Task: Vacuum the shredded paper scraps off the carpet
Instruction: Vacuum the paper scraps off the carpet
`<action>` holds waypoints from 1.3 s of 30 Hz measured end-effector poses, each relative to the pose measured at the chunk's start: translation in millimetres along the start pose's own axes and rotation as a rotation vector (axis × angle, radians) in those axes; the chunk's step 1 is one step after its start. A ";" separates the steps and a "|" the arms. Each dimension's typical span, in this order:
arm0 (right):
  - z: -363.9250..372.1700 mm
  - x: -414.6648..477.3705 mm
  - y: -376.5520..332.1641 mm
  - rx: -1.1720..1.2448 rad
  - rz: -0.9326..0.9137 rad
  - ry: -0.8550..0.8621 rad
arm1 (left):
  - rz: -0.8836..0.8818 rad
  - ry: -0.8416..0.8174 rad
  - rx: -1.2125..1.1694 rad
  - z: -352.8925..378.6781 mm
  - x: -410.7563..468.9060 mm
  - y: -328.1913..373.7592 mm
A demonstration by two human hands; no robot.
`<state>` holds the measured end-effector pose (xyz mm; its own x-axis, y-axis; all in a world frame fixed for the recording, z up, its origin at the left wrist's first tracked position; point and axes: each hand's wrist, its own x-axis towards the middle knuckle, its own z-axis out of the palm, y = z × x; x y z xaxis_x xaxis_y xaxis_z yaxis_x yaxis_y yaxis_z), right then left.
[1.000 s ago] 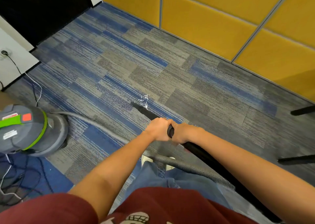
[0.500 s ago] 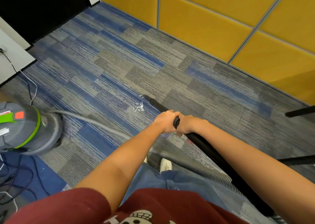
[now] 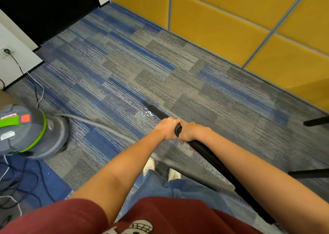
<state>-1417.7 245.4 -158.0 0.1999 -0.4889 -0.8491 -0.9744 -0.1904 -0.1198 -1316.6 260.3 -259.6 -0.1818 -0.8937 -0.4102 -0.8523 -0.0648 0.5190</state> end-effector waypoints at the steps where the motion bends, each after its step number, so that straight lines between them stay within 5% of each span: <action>1: 0.4 1.6 -1.6 0.005 -0.001 -0.001 | -0.001 -0.003 -0.001 0.1 -0.5 -1.5; 20: -4.0 -1.1 34.6 0.027 0.141 0.023 | 0.084 -0.081 -0.024 9.7 27.2 36.5; 39: 11.3 -23.5 10.2 -0.105 -0.074 -0.102 | 0.082 0.028 0.286 10.2 -16.3 6.5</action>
<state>-1433.5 264.5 -145.0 0.2539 -0.3819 -0.8886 -0.9402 -0.3131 -0.1341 -1324.2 278.9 -257.3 -0.2453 -0.9030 -0.3527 -0.9398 0.1323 0.3150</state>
